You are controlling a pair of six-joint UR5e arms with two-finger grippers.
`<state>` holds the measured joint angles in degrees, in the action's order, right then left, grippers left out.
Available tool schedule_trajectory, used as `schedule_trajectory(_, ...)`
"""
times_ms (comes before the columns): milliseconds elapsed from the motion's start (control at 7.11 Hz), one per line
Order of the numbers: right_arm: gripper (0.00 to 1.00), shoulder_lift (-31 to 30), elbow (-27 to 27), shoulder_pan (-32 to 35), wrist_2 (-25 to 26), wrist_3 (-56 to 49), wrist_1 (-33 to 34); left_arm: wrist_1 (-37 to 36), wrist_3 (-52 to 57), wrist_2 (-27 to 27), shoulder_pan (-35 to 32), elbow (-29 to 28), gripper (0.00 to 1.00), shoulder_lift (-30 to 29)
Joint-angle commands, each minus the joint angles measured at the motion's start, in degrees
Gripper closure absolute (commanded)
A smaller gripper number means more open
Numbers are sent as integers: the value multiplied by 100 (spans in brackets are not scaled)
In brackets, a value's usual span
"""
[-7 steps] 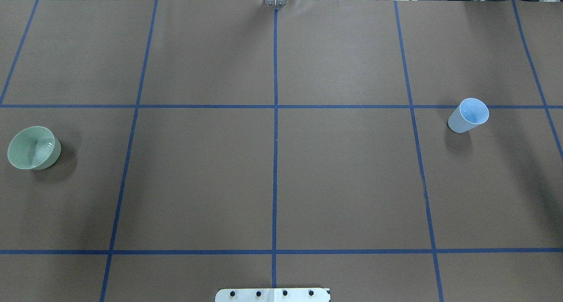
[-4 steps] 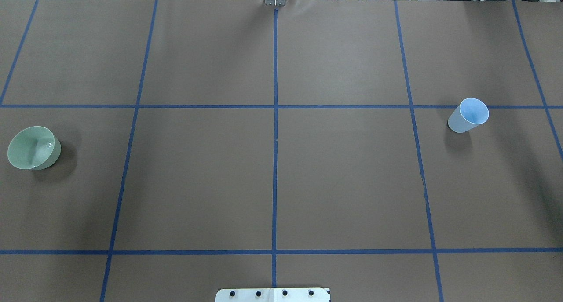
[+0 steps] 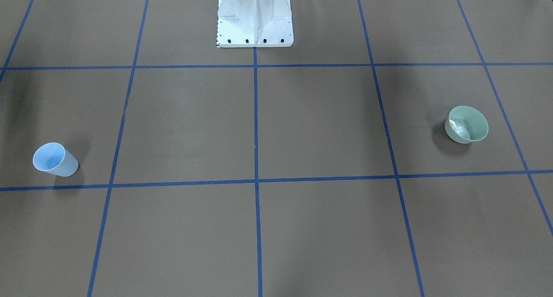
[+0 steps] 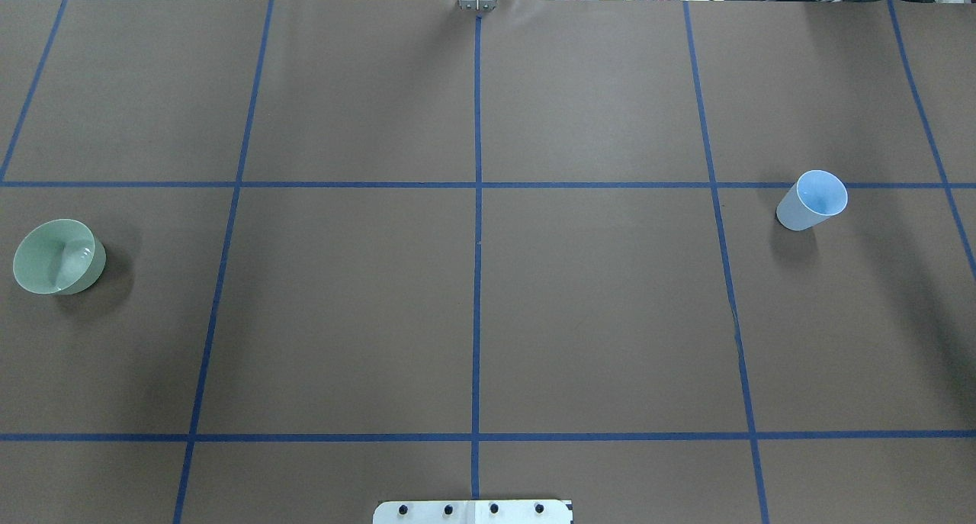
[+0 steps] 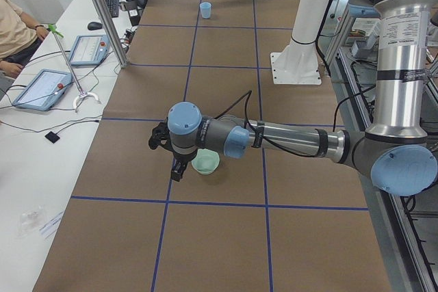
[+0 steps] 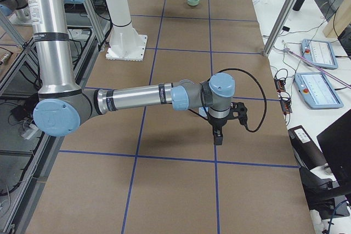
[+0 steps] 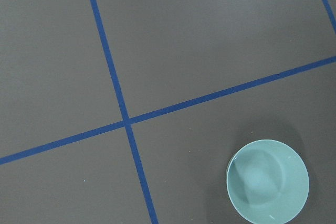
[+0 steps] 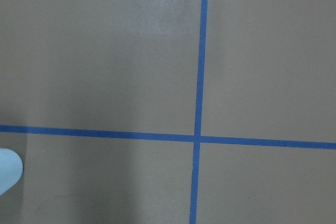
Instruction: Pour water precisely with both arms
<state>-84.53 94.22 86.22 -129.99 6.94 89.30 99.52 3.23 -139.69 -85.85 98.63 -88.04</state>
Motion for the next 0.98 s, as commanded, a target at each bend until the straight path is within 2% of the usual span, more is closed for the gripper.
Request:
schedule_trajectory(0, 0, -2, 9, 0, 0, 0, 0, 572, -1397, 142, 444, -1, 0, 58)
schedule_trajectory(141, 0, -10, 44, 0, -9, 0, 0, 977, -2092, 431, 760, -19, 0, 120)
schedule_trajectory(281, 0, -10, 44, 0, -9, 0, 0, 1112, -2316, 608, 1094, -28, 0, 164)
schedule_trajectory(563, 0, -10, 35, 0, -9, 0, 0, 1305, -2580, 784, 1359, -36, 0, 330)
schedule_trajectory(844, 0, -10, 44, 0, -9, 0, 0, 2066, -3003, 952, 1615, -525, 0, 375)
